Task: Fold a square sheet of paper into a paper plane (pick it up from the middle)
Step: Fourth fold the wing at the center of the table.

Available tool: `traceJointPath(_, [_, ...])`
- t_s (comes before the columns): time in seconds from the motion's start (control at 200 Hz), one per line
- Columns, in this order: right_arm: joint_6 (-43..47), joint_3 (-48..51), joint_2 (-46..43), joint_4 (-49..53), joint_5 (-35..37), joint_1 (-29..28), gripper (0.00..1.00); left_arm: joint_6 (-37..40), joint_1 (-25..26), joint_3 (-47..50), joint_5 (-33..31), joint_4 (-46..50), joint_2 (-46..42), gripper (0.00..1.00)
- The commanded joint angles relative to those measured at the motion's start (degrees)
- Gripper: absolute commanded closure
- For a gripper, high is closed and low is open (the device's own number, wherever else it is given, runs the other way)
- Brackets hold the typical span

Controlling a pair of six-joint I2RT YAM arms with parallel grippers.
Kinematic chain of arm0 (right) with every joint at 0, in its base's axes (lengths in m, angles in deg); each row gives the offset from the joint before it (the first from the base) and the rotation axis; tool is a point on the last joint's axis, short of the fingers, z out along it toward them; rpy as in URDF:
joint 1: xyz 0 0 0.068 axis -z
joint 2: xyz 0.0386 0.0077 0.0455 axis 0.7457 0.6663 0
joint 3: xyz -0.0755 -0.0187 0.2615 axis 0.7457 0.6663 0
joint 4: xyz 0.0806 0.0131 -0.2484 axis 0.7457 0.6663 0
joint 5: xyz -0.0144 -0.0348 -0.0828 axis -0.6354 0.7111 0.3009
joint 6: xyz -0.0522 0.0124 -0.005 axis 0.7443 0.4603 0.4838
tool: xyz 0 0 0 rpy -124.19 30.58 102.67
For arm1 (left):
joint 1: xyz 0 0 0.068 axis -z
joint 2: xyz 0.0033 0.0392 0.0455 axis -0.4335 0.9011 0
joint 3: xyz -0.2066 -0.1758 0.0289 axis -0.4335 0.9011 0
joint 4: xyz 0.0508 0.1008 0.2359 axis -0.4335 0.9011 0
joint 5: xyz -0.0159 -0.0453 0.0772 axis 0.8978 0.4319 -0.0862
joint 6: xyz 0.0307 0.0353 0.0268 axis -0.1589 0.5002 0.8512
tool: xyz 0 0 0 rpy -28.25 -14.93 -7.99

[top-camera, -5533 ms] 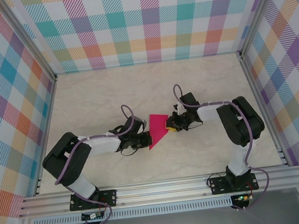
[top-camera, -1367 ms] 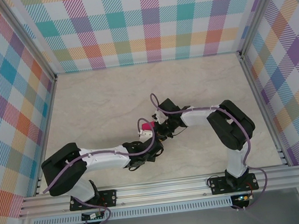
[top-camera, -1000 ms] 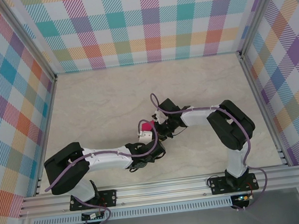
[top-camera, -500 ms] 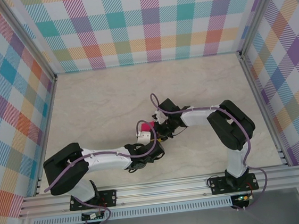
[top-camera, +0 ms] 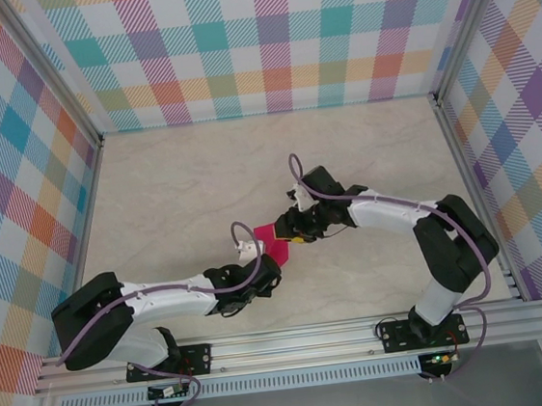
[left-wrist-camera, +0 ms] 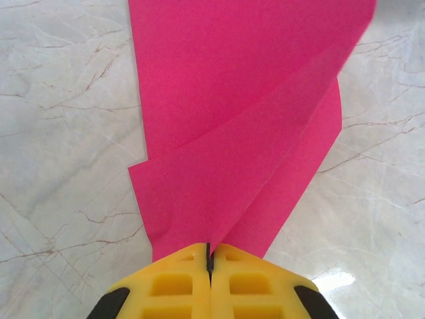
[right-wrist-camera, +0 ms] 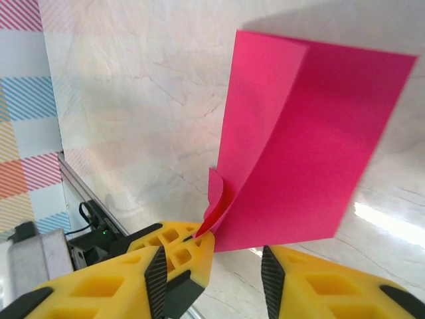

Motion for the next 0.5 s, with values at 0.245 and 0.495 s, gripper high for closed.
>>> traceJointPath(0.245, [0.00, 3.86, -3.97, -1.47, 3.61, 0.65, 0.54, 1.91, -5.63, 6.42, 12.57, -10.55, -4.64, 0.98])
traceJointPath(0.495, [-0.24, 5.21, -4.48, -3.09, 3.70, 0.65, 0.54, 1.56, -8.68, 8.74, 17.63, -14.06, -6.10, 0.98])
